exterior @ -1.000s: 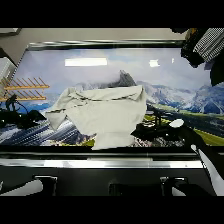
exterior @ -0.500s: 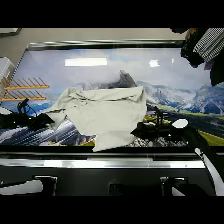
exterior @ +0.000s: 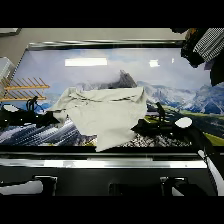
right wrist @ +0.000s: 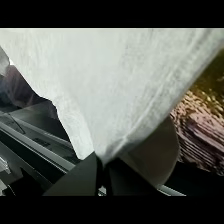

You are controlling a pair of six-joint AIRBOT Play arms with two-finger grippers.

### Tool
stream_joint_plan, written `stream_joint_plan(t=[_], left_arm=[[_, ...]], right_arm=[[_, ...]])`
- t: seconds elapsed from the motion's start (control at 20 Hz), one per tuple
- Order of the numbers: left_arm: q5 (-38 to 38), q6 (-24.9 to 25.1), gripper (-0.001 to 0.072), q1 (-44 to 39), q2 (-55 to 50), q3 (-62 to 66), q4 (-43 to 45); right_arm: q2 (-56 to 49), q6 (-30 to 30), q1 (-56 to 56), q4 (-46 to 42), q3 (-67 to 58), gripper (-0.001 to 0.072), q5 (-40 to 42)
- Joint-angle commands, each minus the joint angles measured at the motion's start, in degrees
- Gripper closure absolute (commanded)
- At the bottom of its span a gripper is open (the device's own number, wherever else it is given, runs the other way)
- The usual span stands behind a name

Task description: Fold the clothes and pants, and hang the long-sleeved shirts on hangers.

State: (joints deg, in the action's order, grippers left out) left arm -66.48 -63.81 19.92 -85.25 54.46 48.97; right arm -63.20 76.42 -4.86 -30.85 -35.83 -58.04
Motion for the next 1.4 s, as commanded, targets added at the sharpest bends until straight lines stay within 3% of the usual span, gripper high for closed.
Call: stream_joint_plan(t=[0.0, 0.15, 0.4, 0.6, 0.85, 1.1, 1.35], left_arm=[[-7.78, 3.26, 0.0685, -0.42, 0.90, 4.70, -11.98], [-8.94, 2.21, 0.0686, -0.42, 6.05, 13.66, -17.73], [-8.59, -6.05, 0.0686, -0.22, 19.02, 36.26, -15.96], [-5.33, -18.67, 0.0686, -0.24, 30.29, 49.35, -1.42], [-0.35, -32.39, 0.0686, -0.26, 44.19, 50.62, 17.49], [-0.55, -32.87, 0.0686, -0.26, 44.68, 50.10, 19.76], [-1.66, -32.65, 0.0686, -2.84, 33.66, 43.69, 19.41]], right_arm=[[0.55, 0.26, -0.04, -1.38, -6.82, 0.0680, -0.39], [0.55, 3.04, -0.04, -6.54, -20.98, 0.0680, -3.02], [3.17, 8.17, -0.04, -16.11, -47.95, 0.0680, -11.17], [11.10, 13.40, -0.04, -26.75, -62.99, 0.0680, -14.27], [21.40, 21.18, -0.04, -37.13, -67.89, 0.0680, -12.92], [21.18, 25.07, -0.04, -39.85, -67.89, 0.0680, -10.73], [8.94, 27.85, -0.04, -44.37, -67.87, 0.0680, -15.39]])
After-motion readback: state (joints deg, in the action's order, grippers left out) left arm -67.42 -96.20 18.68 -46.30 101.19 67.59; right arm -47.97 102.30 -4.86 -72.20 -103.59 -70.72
